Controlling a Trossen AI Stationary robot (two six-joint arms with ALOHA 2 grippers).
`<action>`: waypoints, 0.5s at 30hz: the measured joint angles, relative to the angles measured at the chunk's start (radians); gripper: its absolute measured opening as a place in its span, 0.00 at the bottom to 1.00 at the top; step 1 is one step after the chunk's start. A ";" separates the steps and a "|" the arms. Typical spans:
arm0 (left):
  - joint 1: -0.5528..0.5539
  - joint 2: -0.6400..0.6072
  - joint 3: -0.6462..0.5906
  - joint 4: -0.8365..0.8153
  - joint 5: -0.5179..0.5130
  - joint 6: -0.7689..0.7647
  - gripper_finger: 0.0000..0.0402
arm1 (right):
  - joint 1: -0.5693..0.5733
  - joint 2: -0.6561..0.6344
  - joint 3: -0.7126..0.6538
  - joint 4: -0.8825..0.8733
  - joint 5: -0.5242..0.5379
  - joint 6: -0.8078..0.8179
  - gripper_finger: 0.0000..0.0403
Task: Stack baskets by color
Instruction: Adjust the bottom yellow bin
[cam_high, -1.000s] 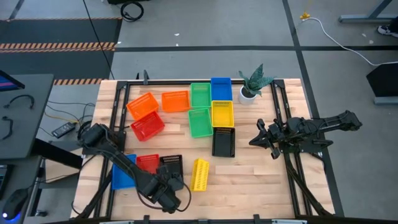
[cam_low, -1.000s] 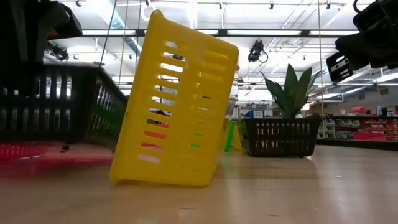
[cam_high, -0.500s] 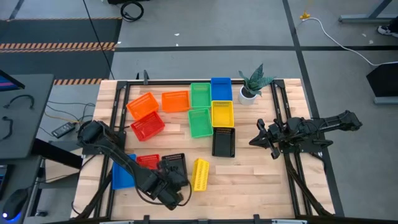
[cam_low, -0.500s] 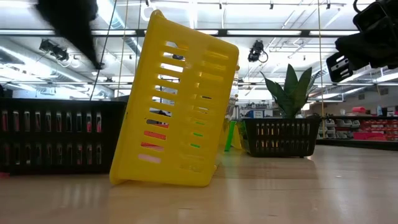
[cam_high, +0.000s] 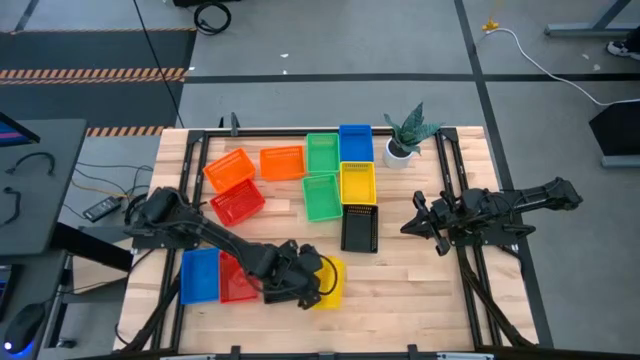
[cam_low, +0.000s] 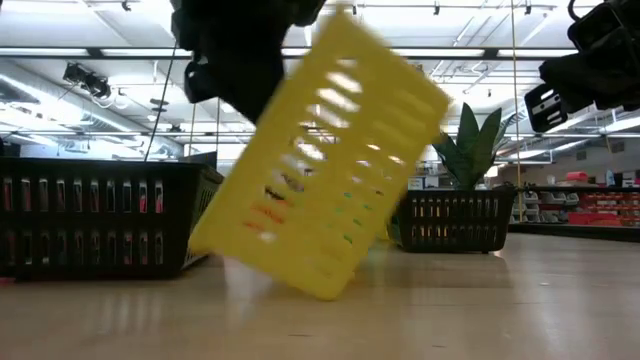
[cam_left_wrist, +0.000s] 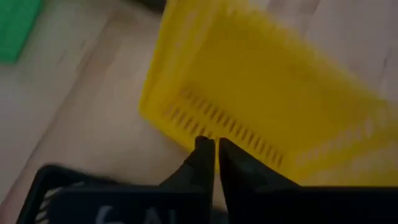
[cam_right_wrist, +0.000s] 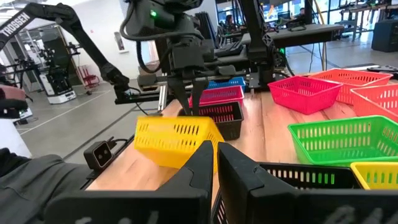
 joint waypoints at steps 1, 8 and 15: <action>-0.001 0.000 0.000 -0.019 0.004 -0.002 0.04 | 0.000 0.002 0.000 0.001 0.002 -0.001 0.07; -0.012 -0.002 0.002 0.044 0.005 0.029 0.02 | 0.000 0.005 0.000 0.000 0.002 0.000 0.07; -0.024 0.010 0.017 0.395 0.017 0.354 0.05 | 0.000 0.005 0.000 0.006 0.002 -0.003 0.07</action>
